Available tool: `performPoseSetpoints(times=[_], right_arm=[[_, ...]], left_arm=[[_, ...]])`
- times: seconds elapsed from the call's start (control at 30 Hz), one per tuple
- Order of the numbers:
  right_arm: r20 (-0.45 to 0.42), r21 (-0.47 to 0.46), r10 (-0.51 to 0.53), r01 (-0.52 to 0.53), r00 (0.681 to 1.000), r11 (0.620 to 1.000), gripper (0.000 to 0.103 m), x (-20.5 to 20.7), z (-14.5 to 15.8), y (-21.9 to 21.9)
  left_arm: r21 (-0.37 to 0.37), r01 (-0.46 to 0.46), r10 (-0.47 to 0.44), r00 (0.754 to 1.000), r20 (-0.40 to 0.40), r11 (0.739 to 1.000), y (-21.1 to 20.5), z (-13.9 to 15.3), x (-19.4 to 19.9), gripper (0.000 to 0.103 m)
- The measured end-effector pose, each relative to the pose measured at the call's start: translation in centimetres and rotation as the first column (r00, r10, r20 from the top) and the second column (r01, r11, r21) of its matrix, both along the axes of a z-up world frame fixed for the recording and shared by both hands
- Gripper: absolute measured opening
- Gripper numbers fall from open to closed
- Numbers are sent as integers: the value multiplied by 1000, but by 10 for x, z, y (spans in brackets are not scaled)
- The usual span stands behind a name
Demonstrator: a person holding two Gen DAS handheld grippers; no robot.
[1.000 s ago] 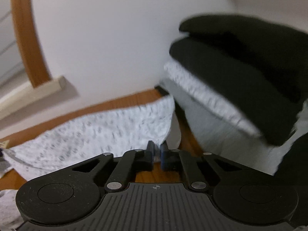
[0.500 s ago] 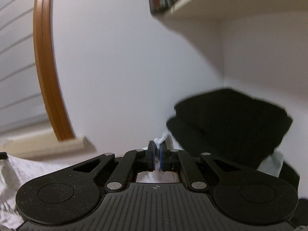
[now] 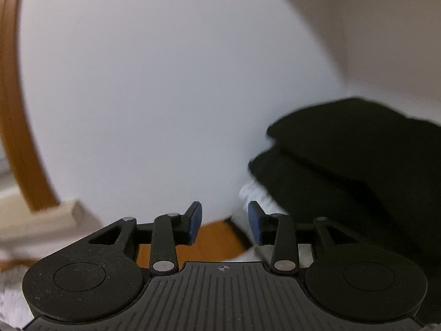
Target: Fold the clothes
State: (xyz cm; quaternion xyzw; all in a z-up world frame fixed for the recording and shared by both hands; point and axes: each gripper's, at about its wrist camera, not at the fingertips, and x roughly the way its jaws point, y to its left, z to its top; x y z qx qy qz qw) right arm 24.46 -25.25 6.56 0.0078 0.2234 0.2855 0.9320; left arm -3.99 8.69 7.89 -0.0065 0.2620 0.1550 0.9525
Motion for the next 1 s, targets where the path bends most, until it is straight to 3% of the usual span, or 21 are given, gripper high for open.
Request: performPoseSetpoints(times=[0.07, 0.3, 0.57, 0.8, 1.0], right_arm=[[-18, 8, 47, -46, 999, 999, 40, -3, -11, -4], [-133, -106, 204, -218, 970, 970, 43, -21, -59, -4], [-173, -313, 163, -211, 971, 926, 42, -13, -104, 34], [-235, -312, 171, -241, 957, 919, 42, 26, -100, 58], [-195, -291, 175, -228, 965, 929, 43, 54, -105, 82]], left_arm=[[-9, 37, -37, 999, -7, 999, -5, -3, -6, 23], [-40, 165, -168, 983, -81, 985, -26, -26, -26, 23], [-54, 156, -163, 974, -157, 986, -21, -54, -35, 23], [-50, 139, -146, 974, -174, 989, -10, -57, -55, 25], [-67, 135, -143, 980, -139, 989, 0, -59, -72, 28]])
